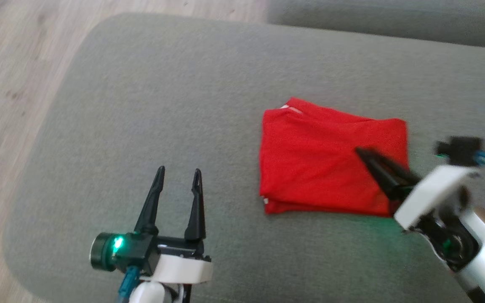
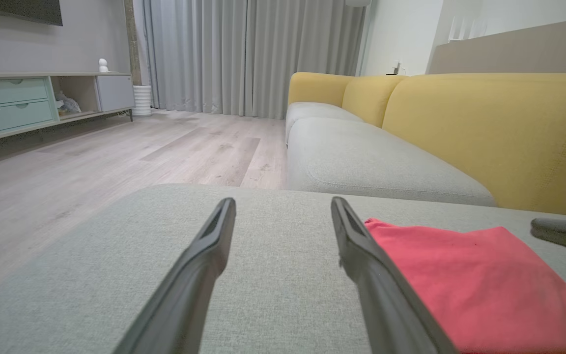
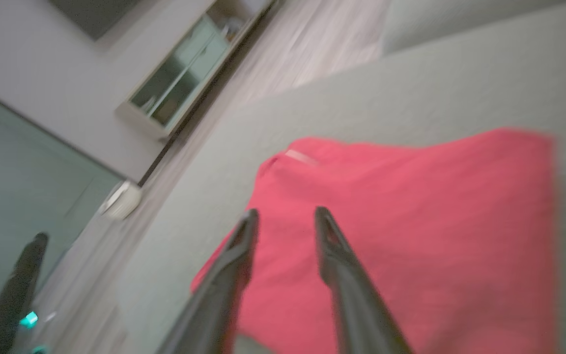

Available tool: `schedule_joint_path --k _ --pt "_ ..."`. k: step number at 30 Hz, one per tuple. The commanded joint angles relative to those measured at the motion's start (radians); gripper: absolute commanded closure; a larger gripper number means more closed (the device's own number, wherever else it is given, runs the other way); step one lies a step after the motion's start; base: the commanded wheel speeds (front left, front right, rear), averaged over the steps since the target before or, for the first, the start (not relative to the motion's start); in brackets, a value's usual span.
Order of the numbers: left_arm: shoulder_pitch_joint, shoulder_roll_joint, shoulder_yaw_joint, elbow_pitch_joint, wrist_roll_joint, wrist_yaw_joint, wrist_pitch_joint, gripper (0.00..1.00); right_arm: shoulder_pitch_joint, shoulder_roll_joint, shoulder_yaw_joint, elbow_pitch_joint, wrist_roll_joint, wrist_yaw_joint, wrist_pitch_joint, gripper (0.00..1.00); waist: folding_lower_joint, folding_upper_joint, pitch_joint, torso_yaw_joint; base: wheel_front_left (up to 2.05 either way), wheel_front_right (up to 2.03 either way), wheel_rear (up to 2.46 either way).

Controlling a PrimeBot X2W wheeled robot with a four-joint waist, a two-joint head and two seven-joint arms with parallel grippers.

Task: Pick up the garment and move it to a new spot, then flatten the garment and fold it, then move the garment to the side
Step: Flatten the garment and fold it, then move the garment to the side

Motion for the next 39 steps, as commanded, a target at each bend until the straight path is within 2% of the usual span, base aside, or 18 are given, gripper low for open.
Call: schedule_joint_path --k 1,3,6,9,10,14,19,23,39 --pt "-0.003 -0.003 0.042 -0.023 0.007 -0.003 -0.005 0.00 0.018 -0.019 -0.008 -0.015 -0.032 -0.001 -0.043 0.00 0.0000 0.0000 -0.029 -0.029 0.00 0.00 0.00" --pt "0.011 -0.003 0.054 -0.014 0.009 -0.008 -0.005 0.00 0.053 -0.004 -0.037 0.038 -0.117 -0.001 -0.173 0.00 0.0000 0.0000 -0.055 -0.054 0.00 0.00 0.00" --pt "0.029 0.002 0.076 0.001 0.020 -0.015 -0.005 0.00 0.105 0.059 -0.111 0.132 -0.197 -0.001 -0.354 0.00 0.0000 0.0000 -0.086 -0.091 0.00 0.00 0.00" --pt "0.049 0.002 0.104 0.025 0.020 -0.025 -0.005 0.00 0.141 0.124 -0.196 0.223 -0.329 -0.001 -0.404 0.00 0.0000 0.0000 -0.115 -0.125 0.00 0.00 0.00" --pt "0.054 0.002 0.113 0.033 0.021 -0.029 -0.005 0.00 0.150 0.151 -0.253 0.228 -0.392 -0.001 -0.406 0.00 0.0000 0.0000 -0.125 -0.136 0.00 0.00 0.00" --pt "0.073 0.002 0.144 0.043 0.031 -0.042 -0.005 0.00 0.246 0.278 -0.468 0.105 -0.678 -0.001 -0.407 0.00 0.0000 0.0000 -0.142 -0.163 0.00 0.00 0.00" --pt "0.091 0.000 0.172 0.052 0.036 -0.062 -0.005 0.00 0.379 0.371 -0.551 -0.080 -0.885 -0.001 -0.408 0.00 0.0000 0.0000 -0.155 -0.175 0.00 0.00 0.00" --pt "0.103 -0.001 0.188 0.052 0.041 -0.070 -0.005 0.00 0.455 0.388 -0.545 -0.145 -0.946 -0.001 -0.408 0.00 0.0000 0.0000 -0.164 -0.179 0.00 0.00 0.00" --pt "0.136 -0.003 0.217 0.057 0.052 -0.075 -0.005 0.00 0.504 0.407 -0.547 -0.157 -0.952 -0.001 -0.408 0.00 0.0000 0.0000 -0.186 -0.182 0.00 0.00 0.00"
